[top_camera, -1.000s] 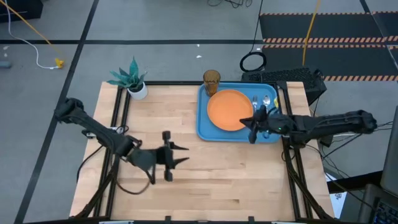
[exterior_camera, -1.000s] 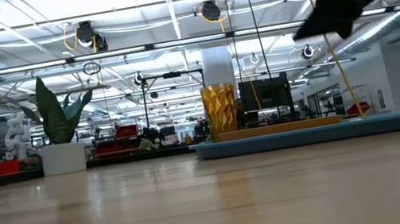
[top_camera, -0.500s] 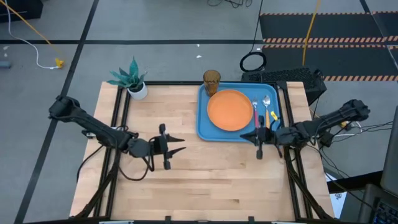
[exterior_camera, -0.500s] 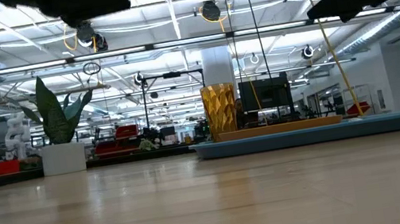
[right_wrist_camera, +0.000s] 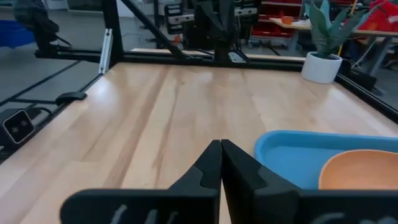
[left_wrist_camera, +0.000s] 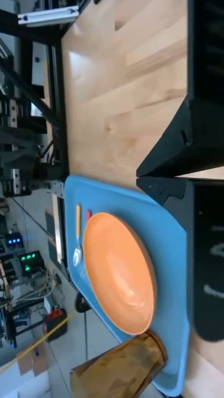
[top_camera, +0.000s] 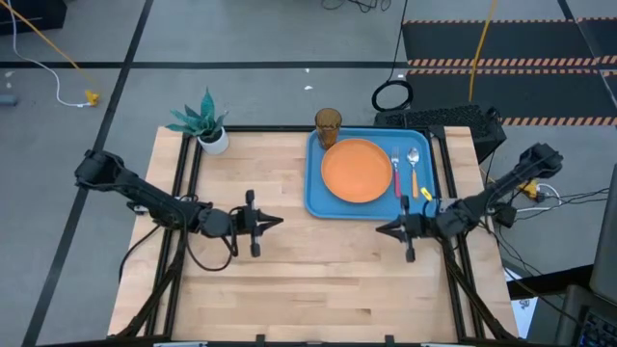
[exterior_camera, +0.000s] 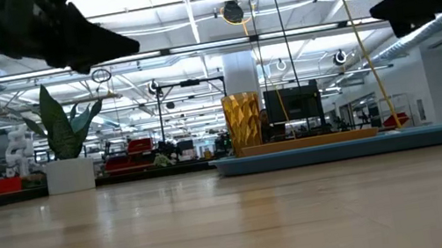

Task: Pick and place plate/cup/fork/spoon on tray
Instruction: Return to Home Position

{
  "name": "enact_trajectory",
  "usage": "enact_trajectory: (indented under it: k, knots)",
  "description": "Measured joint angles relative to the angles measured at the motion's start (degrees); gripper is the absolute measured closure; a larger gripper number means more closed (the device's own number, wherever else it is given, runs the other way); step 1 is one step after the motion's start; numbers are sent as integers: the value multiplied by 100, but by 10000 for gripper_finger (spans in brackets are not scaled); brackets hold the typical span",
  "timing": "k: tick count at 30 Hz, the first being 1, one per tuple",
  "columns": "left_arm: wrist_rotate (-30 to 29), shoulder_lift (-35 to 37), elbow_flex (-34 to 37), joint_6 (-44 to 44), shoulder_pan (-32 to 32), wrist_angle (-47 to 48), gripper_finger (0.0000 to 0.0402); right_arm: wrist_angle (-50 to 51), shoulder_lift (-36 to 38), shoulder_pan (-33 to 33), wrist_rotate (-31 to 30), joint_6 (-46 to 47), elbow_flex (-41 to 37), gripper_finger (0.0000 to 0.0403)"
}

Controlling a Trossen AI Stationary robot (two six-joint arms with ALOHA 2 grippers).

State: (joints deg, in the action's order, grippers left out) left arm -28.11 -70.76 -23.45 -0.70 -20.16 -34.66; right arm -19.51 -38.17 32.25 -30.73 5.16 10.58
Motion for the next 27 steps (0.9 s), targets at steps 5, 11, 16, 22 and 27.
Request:
enact_trajectory:
  k: [5,11,16,22,27]
  knots:
    - [4,0,177,60,0,-182,397,-5,93,422,-82,-283,-10,403]
    - [4,0,196,91,-4,-306,395,-700,502,649,-56,-855,-421,403]
    - [4,-2,191,147,-6,-317,393,-1644,689,458,16,-1092,-926,403]
    - [5,-2,187,211,-65,-313,387,-1403,859,35,404,-1416,-941,403]
    - [10,-2,187,244,-210,-451,397,-1389,1120,-491,1095,-1687,-945,403]
